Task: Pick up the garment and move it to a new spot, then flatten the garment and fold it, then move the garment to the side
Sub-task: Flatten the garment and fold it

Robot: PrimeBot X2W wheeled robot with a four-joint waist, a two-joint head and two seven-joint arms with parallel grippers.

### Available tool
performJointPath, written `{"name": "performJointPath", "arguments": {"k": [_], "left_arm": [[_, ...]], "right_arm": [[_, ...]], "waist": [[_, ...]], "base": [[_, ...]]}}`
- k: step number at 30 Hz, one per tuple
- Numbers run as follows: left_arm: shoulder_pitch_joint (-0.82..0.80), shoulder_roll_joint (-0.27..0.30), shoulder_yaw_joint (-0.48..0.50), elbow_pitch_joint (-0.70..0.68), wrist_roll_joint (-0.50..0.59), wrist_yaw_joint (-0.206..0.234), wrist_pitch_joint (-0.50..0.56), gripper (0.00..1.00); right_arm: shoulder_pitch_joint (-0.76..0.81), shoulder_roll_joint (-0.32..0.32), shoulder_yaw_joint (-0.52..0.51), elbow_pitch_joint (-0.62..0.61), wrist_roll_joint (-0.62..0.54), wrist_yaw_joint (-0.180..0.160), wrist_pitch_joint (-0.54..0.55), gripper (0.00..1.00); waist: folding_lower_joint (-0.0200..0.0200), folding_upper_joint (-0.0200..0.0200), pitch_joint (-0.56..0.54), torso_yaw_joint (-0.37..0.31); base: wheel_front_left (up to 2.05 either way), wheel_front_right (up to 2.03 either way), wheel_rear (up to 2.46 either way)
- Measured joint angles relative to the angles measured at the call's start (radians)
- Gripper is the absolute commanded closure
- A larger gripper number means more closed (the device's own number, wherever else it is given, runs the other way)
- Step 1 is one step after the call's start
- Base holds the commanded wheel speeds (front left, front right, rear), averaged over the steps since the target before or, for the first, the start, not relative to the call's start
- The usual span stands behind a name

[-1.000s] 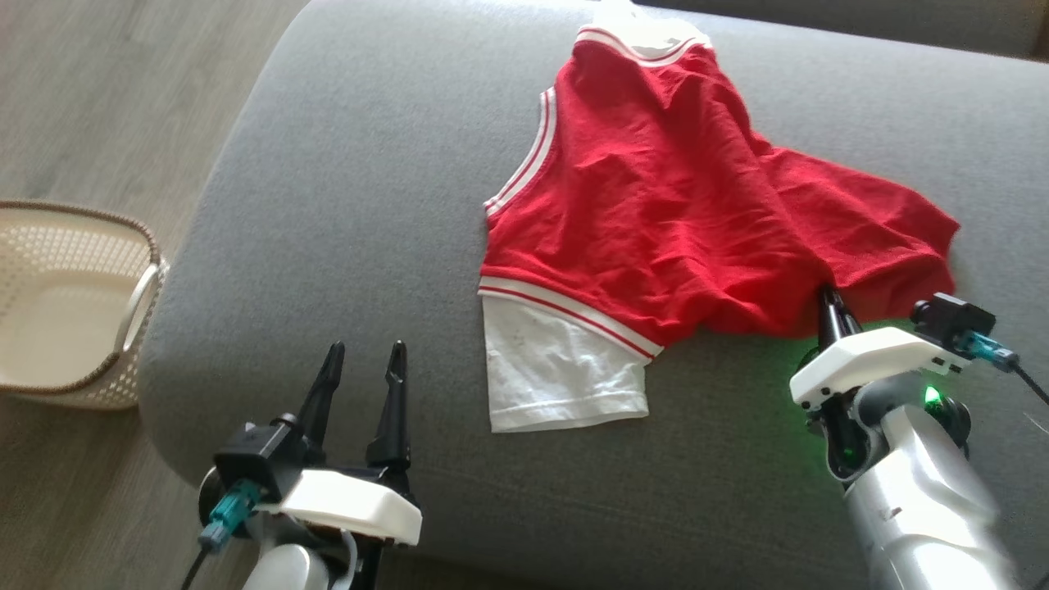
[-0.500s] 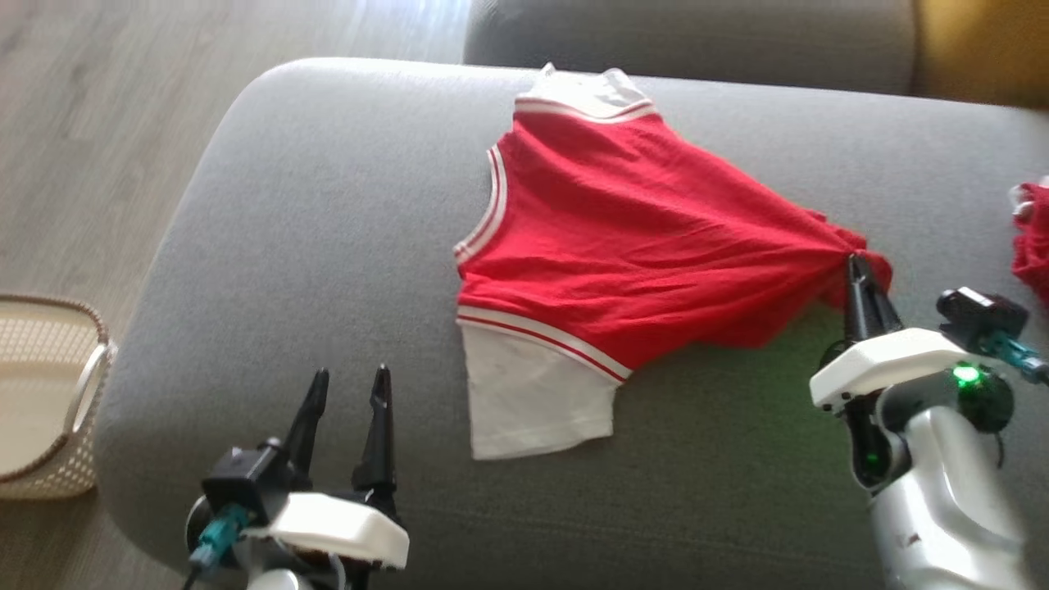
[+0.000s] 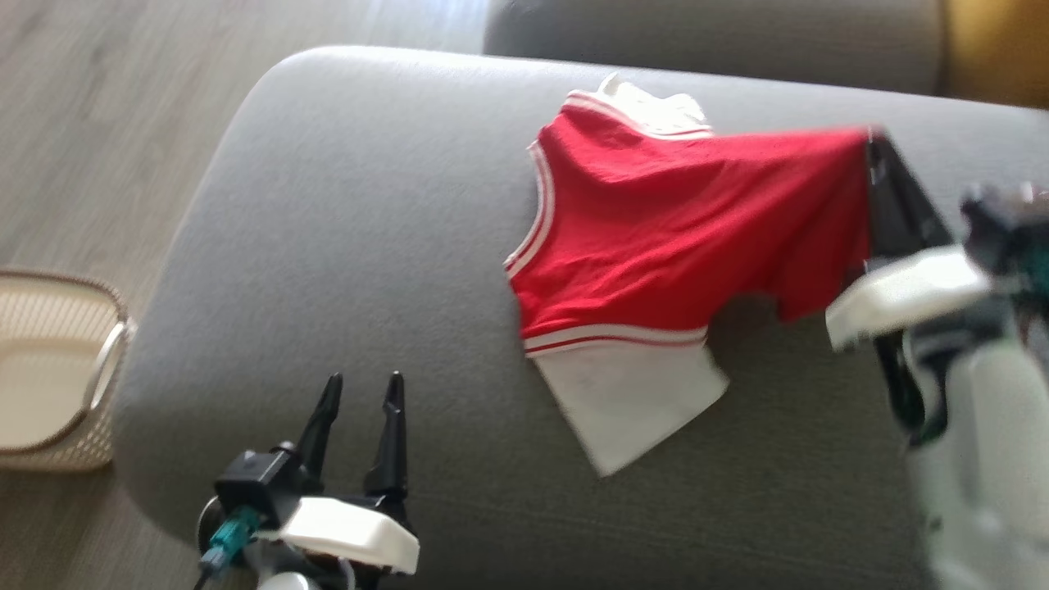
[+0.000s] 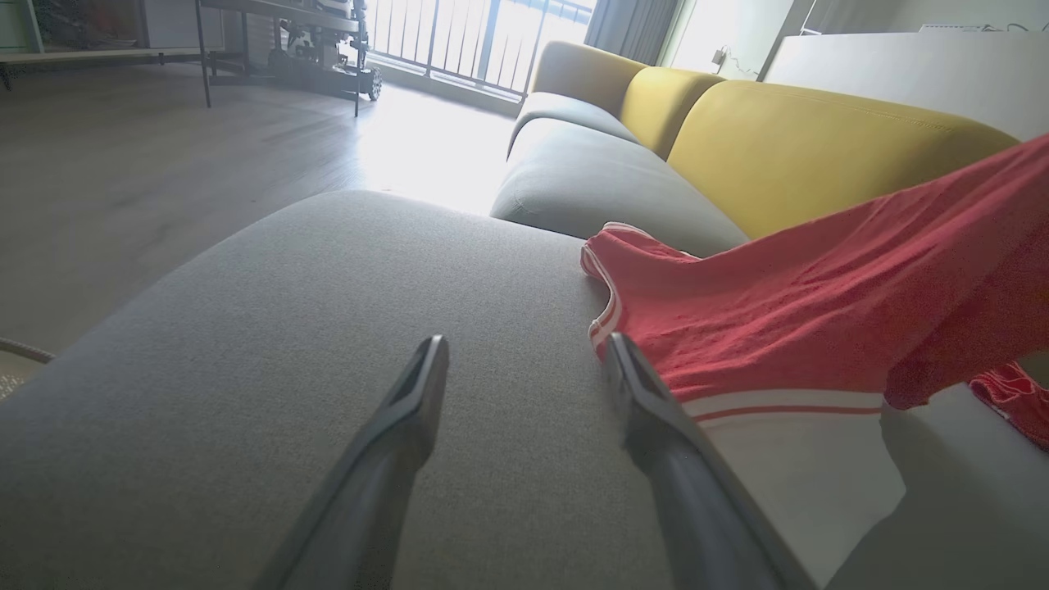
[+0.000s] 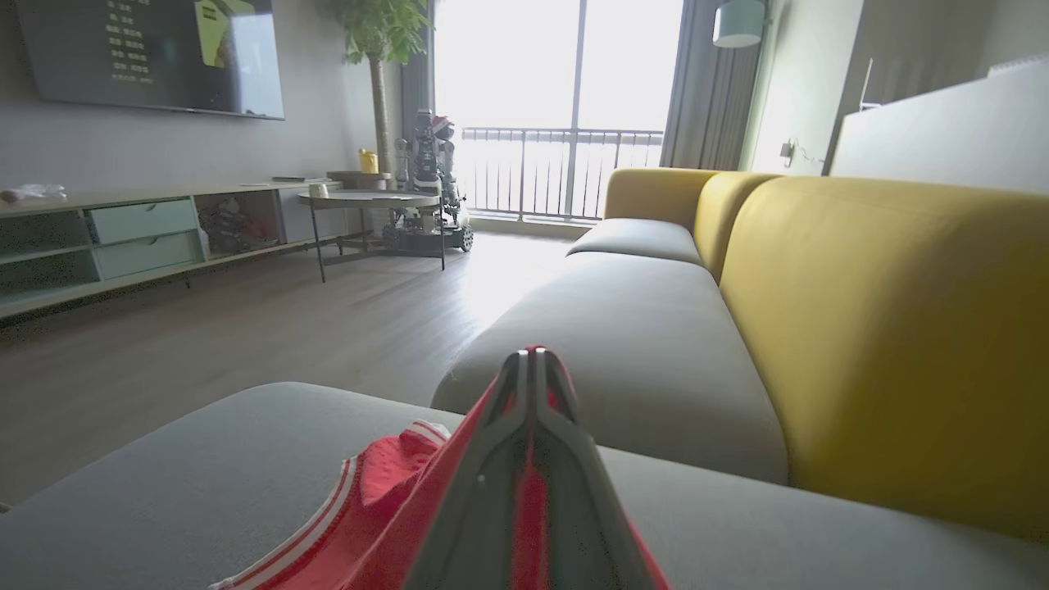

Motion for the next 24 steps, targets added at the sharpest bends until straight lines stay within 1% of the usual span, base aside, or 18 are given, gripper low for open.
{"name": "performJointPath", "arguments": {"k": [3,5,7,10,12,15,16,17,18,21,24], "left_arm": [[-0.019,0.000,-0.020,0.000,-0.002,0.000,0.000,0.00],[-0.042,0.000,-0.026,-0.001,-0.012,0.000,0.000,0.00],[-0.064,0.000,-0.036,-0.003,-0.024,0.001,0.000,0.00],[-0.083,-0.001,-0.062,-0.003,-0.037,0.007,0.000,0.00],[-0.087,0.000,-0.077,-0.003,-0.044,0.010,0.000,0.00],[-0.094,-0.001,-0.088,-0.001,-0.052,0.011,0.000,0.00],[-0.099,-0.001,-0.088,-0.001,-0.053,0.017,0.000,0.00],[-0.102,0.000,-0.088,-0.001,-0.053,0.019,0.000,0.00],[-0.102,0.000,-0.088,-0.001,-0.053,0.019,0.000,0.00],[-0.104,-0.001,-0.089,-0.001,-0.053,0.021,0.000,0.00],[-0.104,-0.001,-0.086,-0.001,-0.052,0.028,0.000,0.00]], "right_arm": [[-0.116,-0.046,0.039,0.009,-0.048,0.000,0.017,1.00],[-0.214,-0.085,0.057,0.065,-0.065,0.000,0.026,1.00],[-0.300,-0.127,0.079,0.159,-0.088,0.000,0.028,1.00],[-0.389,-0.179,0.116,0.341,-0.127,0.000,0.023,1.00],[-0.428,-0.201,0.126,0.467,-0.146,0.000,0.015,1.00],[-0.477,-0.214,0.150,0.645,-0.170,0.000,0.000,1.00],[-0.492,-0.217,0.161,0.699,-0.185,0.000,-0.004,0.76],[-0.503,-0.219,0.166,0.748,-0.197,0.000,-0.004,0.19],[-0.503,-0.219,0.166,0.748,-0.197,0.000,-0.004,0.00],[-0.526,-0.218,0.148,0.867,-0.202,0.000,-0.013,0.00],[-0.538,-0.209,0.135,0.935,-0.218,0.000,-0.044,0.00]], "waist": [[0.0000,0.0000,0.024,0.030],[0.0000,0.0000,0.043,0.053],[0.0000,0.0000,0.063,0.079],[0.0000,0.0000,0.096,0.119],[0.0000,0.0000,0.115,0.146],[0.0000,0.0000,0.144,0.180],[0.0000,0.0000,0.153,0.189],[0.0000,0.0000,0.160,0.197],[0.0000,0.0000,0.160,0.197],[0.0001,0.0000,0.175,0.210],[0.0001,0.0000,0.173,0.197]], "base": [[0.00,0.00,0.00],[0.00,0.00,0.00],[0.00,0.00,0.00],[0.00,0.00,0.00],[0.00,0.00,0.00],[0.00,0.00,0.00],[0.00,0.00,0.00],[0.00,0.00,0.00],[0.00,0.00,0.00],[0.00,0.00,0.00],[0.00,0.00,0.00]]}}
